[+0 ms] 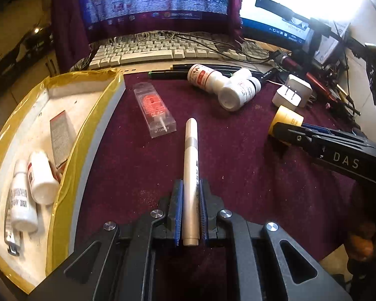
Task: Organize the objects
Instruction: 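Grasp the white marker with the left tool while the right tool grasps the yellow-lidded jar, then place the white marker with the left tool while the right tool places the yellow jar in the tray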
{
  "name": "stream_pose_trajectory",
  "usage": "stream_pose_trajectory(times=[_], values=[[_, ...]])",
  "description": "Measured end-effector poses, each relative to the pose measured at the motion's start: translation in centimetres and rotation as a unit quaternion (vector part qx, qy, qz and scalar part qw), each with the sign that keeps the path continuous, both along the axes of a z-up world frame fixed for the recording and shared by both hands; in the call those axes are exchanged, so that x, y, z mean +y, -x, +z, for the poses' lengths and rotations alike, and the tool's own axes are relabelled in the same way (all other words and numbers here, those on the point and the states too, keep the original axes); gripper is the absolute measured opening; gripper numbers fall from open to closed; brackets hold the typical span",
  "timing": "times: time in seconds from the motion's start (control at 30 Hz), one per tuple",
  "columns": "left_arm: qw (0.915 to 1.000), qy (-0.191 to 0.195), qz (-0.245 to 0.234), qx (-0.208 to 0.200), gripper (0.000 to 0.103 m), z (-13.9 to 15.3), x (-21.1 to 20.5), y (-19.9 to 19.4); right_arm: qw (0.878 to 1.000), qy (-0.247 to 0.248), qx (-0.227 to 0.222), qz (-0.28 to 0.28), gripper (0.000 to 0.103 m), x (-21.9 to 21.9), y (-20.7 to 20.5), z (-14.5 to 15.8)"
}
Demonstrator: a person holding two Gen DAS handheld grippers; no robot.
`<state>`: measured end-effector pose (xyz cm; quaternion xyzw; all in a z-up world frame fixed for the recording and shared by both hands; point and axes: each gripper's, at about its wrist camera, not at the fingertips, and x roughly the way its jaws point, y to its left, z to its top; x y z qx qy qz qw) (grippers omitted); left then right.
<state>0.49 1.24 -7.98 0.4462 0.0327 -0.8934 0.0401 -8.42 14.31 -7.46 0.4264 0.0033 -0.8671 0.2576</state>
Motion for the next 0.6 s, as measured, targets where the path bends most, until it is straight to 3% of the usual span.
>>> stream_pose_trajectory(times=[0.2, 0.33, 0.43, 0.6], values=[[0.9999, 0.006, 0.008, -0.008, 0.010, -0.1, -0.3, 2.0, 1.000, 0.004, -0.004, 0.001, 0.044, 0.2, 0.1, -0.1], [0.9994, -0.024, 0.024, 0.008, 0.010, -0.1, -1.3, 0.4, 1.000, 0.002, -0.001, 0.002, 0.044, 0.1, 0.0, 0.0], [0.9958, -0.082, 0.027, 0.029, 0.010, 0.6, -2.6, -2.0, 1.000, 0.004, -0.003, 0.009, 0.044, -0.2, -0.2, 0.0], [0.9902, -0.111, 0.048, 0.070, 0.010, 3.2, -5.2, -4.4, 0.997, 0.050, -0.008, 0.058, 0.044, -1.5, -2.2, 0.9]])
